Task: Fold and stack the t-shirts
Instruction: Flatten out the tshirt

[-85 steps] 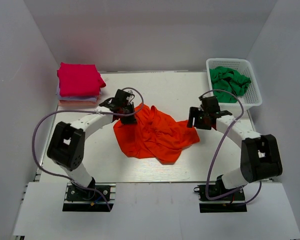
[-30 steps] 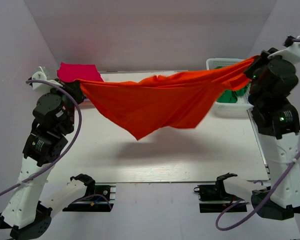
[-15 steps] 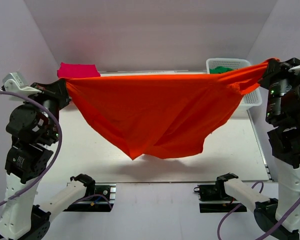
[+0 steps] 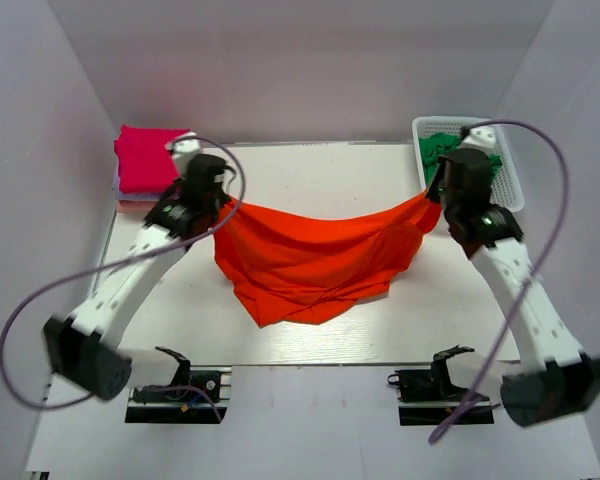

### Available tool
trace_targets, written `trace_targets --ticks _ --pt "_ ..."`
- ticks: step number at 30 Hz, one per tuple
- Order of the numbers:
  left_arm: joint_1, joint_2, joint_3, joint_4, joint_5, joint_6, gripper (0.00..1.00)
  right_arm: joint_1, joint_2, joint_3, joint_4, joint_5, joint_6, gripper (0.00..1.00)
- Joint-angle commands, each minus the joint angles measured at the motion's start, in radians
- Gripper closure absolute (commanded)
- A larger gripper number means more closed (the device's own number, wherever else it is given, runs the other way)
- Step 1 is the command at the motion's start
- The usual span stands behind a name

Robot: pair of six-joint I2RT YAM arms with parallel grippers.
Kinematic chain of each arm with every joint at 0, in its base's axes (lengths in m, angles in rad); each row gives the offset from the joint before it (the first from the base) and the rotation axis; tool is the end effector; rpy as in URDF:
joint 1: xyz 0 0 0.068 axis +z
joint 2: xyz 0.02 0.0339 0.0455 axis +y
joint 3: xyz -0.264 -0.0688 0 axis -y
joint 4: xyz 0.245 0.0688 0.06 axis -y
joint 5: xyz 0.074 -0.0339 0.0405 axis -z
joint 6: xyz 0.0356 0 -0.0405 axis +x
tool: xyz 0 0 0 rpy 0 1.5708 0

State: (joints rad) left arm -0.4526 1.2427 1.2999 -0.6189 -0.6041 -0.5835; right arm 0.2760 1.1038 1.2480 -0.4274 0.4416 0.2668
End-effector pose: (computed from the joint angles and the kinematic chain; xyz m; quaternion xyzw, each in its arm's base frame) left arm 0.2458 -0.0971 0.3823 -0.1982 0.8246 -0.0023 0.5299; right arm 0.2321 0.0499 0.4141 0.1279 0.7810 -0.0118 0.6112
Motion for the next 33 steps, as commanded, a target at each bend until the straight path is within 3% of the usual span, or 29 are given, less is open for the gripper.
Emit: trace_targets --ticks 1,5,10,16,17,18,19,22,26,33 --pt "0.023 0.139 -0.030 0.015 0.007 -0.016 1.00 -0.004 0.121 -0.030 0.104 -0.026 0.031 1.00" --pt "0.074 0.349 0.062 0.054 0.035 -0.016 1.00 -0.012 0.293 -0.018 0.167 -0.038 0.026 1.00" --pt "0.127 0.569 0.205 0.097 0.095 0.005 1.00 -0.027 0.549 0.134 0.127 -0.030 0.017 1.00" --pt "0.163 0.768 0.386 0.047 0.214 0.042 0.98 -0.035 0.729 0.315 0.092 -0.037 -0.006 1.00" --pt "0.173 0.779 0.401 0.032 0.225 0.042 0.77 -0.035 0.754 0.327 0.087 -0.038 -0.005 1.00" --pt "0.173 0.788 0.413 0.018 0.234 0.042 0.63 -0.034 0.772 0.346 0.079 -0.023 -0.006 1.00" --pt "0.173 0.788 0.423 -0.016 0.245 0.042 0.39 -0.034 0.781 0.356 0.070 -0.038 -0.005 1.00" --pt "0.173 0.762 0.417 -0.082 0.305 0.053 0.03 -0.034 0.780 0.355 0.064 -0.040 -0.011 1.00" --pt "0.152 0.632 0.268 -0.094 0.365 0.062 0.00 -0.034 0.743 0.318 0.065 -0.038 -0.009 1.00" --pt "0.152 0.390 -0.117 -0.021 0.590 0.062 0.00 -0.035 0.670 0.223 0.061 -0.035 0.006 1.00"
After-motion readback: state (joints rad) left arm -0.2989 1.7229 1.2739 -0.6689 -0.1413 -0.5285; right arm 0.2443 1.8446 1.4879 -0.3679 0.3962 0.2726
